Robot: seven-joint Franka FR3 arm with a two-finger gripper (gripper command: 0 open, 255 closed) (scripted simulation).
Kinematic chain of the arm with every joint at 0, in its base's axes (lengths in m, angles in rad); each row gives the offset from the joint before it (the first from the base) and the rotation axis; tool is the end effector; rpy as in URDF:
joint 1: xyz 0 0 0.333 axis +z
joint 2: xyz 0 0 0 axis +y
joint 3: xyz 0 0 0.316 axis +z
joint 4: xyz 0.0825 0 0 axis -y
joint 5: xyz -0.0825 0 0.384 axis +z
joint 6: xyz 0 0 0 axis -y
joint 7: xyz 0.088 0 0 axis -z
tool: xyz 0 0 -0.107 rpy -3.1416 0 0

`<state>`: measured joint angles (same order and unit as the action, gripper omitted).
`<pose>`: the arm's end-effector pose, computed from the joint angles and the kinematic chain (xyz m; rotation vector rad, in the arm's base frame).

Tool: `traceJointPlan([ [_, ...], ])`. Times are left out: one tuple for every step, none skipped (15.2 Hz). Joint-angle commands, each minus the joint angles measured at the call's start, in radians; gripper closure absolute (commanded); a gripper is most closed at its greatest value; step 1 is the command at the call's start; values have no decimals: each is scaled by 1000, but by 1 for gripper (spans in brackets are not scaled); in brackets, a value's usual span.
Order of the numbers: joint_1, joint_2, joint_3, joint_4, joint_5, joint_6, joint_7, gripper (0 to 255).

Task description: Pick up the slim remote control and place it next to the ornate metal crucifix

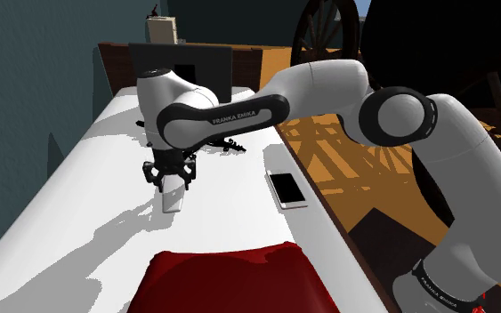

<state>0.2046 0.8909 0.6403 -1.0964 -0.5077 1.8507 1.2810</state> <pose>0.6368 0.4177 0.3409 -3.0420 0.7621 -0.0132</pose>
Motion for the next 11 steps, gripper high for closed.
traceJointPlan([
  [-1, -1, 0, -3, -1, 3, 1, 255],
  [-1, -1, 0, -3, -1, 3, 1, 255],
  [-1, -1, 0, -3, -1, 3, 1, 255],
  [-1, -1, 0, -3, 0, 3, 1, 255],
  [-1, -1, 0, -3, 0, 3, 1, 255],
  [-1, -1, 0, -3, 0, 3, 1, 0],
  [-2, -1, 0, -3, 0, 3, 1, 0],
  [-1, -1, 0, -3, 0, 3, 1, 0],
  [-1, -1, 0, -3, 0, 3, 1, 0],
  [-1, -1, 0, -3, 0, 3, 1, 0],
  [-1, -1, 0, -3, 0, 3, 1, 0],
])
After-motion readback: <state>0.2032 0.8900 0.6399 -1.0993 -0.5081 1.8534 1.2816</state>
